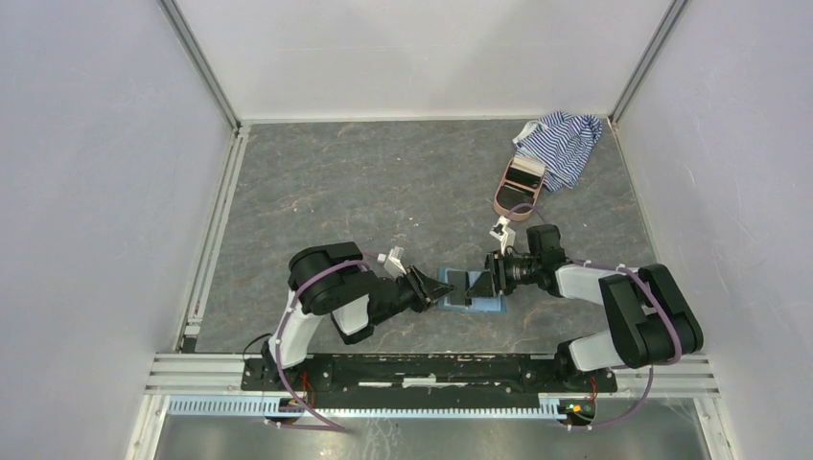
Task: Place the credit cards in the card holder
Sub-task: Insert the credit card into the card holder.
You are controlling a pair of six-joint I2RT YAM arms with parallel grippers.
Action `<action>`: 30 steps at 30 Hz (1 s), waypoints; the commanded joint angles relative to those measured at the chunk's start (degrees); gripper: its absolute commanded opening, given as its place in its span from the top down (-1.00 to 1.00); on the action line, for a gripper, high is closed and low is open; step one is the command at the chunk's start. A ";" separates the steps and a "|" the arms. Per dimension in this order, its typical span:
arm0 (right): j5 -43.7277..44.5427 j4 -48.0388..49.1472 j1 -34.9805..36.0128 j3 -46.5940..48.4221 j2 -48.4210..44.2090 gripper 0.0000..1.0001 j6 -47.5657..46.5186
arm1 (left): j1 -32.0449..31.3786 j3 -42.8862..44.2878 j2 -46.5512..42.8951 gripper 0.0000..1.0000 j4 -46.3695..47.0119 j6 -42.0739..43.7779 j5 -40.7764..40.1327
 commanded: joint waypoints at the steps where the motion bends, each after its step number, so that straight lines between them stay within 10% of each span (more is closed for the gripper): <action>1: 0.10 0.42 0.67 0.57 1.80 -0.09 0.58 | -0.35 -1.76 1.84 0.25 11.43 0.60 -1.17; 30: 2.59 -3.19 2.04 2.54 5.02 0.03 -2.77 | 0.08 -9.08 -2.03 0.15 11.49 1.29 -0.22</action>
